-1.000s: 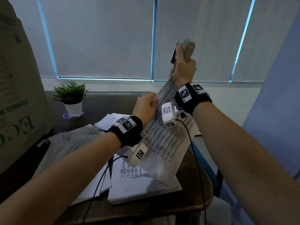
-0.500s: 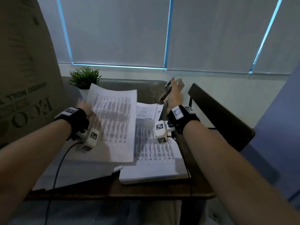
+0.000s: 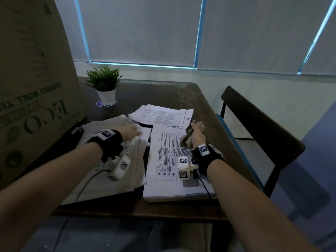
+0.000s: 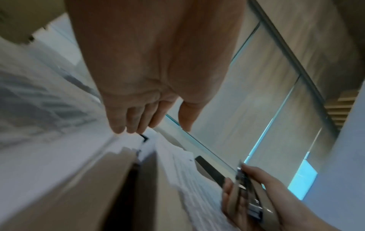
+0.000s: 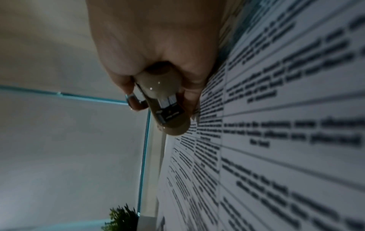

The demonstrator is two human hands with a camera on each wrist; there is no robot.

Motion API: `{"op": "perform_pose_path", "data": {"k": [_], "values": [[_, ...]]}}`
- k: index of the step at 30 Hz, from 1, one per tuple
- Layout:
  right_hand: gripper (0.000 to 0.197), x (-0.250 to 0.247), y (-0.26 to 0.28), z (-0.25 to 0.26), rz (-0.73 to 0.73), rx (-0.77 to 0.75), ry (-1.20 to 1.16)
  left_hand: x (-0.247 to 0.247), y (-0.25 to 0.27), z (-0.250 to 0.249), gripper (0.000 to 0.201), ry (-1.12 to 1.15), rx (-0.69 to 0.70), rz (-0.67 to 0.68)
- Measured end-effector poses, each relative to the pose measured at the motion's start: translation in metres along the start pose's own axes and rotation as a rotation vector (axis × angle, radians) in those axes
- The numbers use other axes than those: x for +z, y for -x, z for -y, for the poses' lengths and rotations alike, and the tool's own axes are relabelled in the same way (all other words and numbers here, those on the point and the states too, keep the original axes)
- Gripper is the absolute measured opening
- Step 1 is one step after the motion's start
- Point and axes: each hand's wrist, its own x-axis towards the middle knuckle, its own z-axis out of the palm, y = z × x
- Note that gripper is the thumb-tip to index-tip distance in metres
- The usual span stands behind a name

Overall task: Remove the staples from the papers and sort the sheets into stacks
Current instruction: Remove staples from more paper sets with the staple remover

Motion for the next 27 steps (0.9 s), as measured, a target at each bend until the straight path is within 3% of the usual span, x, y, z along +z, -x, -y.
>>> {"op": "perform_pose_path", "data": {"k": [2,5,9,12,17,21,25,27], "values": [[0.038,-0.005,-0.003,-0.002,0.021,-0.011,-0.065,0.019,-0.003,-0.02,0.046,-0.003,-0.01,0.099],[0.047,-0.008,-0.003,-0.004,0.053,-0.013,-0.131,0.039,-0.013,-0.036,0.053,-0.02,-0.041,0.159],[0.062,-0.009,0.0,-0.009,0.082,-0.028,-0.089,0.058,-0.021,-0.039,0.053,-0.041,-0.068,0.156],[0.05,-0.012,-0.001,-0.008,0.105,-0.048,-0.073,0.064,-0.023,-0.038,0.047,-0.026,-0.049,0.119],[0.046,-0.015,-0.006,-0.008,0.132,-0.046,-0.066,0.071,-0.024,-0.039,0.051,-0.041,0.048,0.0],[0.045,-0.016,-0.003,-0.008,0.131,-0.056,-0.071,0.068,-0.026,-0.046,0.029,0.149,0.15,-0.114],[0.058,-0.013,0.002,-0.006,0.097,-0.055,-0.035,0.062,-0.034,-0.042,0.02,0.451,0.07,-0.177],[0.056,-0.015,0.007,0.003,0.018,-0.129,0.05,0.058,-0.036,-0.041,0.021,0.55,0.064,-0.22]]}}
